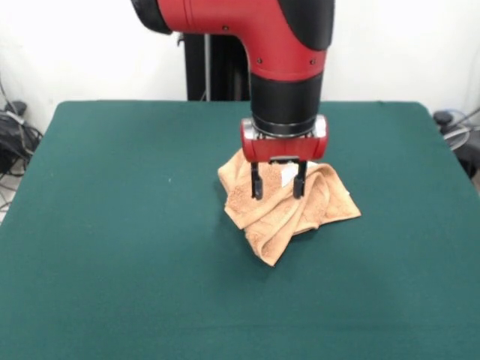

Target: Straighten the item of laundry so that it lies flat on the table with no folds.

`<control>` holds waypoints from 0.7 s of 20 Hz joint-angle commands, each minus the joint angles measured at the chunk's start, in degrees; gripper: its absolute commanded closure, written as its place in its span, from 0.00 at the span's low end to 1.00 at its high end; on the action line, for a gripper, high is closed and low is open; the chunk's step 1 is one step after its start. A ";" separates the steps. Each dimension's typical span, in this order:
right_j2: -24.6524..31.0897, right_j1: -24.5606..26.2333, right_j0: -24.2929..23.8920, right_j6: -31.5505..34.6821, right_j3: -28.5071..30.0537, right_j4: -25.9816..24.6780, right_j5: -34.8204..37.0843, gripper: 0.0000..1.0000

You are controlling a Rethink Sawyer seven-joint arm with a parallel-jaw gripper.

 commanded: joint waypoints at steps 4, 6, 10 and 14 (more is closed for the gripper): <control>3.58 0.85 -2.27 3.76 4.38 0.48 1.89 0.00; 3.83 0.87 -3.12 3.17 5.29 0.16 1.52 0.00; 4.14 1.17 -4.33 2.80 6.37 -0.57 0.60 0.00; 4.25 1.37 -5.11 2.24 6.11 -0.99 1.01 0.00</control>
